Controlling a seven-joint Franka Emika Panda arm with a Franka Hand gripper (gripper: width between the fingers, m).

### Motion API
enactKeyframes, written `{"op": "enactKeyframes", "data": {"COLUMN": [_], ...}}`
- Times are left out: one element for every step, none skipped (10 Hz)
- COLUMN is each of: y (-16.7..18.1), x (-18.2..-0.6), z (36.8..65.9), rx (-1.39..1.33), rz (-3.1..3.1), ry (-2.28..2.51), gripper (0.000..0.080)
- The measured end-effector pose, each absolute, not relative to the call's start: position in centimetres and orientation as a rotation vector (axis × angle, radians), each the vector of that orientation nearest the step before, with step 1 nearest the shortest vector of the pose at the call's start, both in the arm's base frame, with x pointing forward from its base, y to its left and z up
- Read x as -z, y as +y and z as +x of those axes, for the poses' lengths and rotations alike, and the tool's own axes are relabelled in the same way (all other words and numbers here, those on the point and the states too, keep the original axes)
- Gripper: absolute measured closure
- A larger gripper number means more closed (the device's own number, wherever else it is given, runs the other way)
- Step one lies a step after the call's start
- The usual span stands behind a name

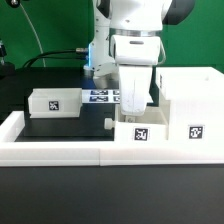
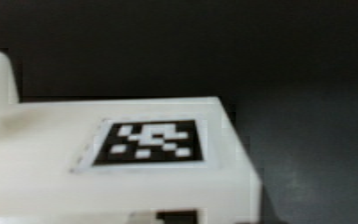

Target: Assemble drawer

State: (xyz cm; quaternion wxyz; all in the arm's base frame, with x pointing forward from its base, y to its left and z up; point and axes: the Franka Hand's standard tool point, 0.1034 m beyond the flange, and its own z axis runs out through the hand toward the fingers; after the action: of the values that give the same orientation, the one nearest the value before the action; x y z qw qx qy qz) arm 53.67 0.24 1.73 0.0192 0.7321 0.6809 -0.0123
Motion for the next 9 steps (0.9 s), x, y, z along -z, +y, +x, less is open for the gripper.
{"op": "enactKeyframes", "data": {"y": [0.23, 0.32, 0.72, 0.91, 0.96, 0.91, 0.87, 0.83, 0.83], "x": [-1.72, -1.74, -1.70, -1.68, -1.70, -1.71, -1.69, -1.68, -1.62], "z": [53.67, 53.74, 53.81, 53.76, 53.79, 53.79, 53.78, 53.77, 53.69], "rx": [0.038, 0.030, 0.000, 0.000, -0.001, 0.001, 0.001, 0.002, 0.003], "rz": [2.272, 2.272, 2.265, 2.264, 2.264, 2.265, 2.266, 2.267, 2.267], "ry": [2.113, 2.108, 2.096, 2.099, 2.100, 2.099, 2.099, 2.098, 2.099], "gripper": [0.0758, 0.0758, 0.0758, 0.0758, 0.0758, 0.0758, 0.0758, 0.0758, 0.0758]}}
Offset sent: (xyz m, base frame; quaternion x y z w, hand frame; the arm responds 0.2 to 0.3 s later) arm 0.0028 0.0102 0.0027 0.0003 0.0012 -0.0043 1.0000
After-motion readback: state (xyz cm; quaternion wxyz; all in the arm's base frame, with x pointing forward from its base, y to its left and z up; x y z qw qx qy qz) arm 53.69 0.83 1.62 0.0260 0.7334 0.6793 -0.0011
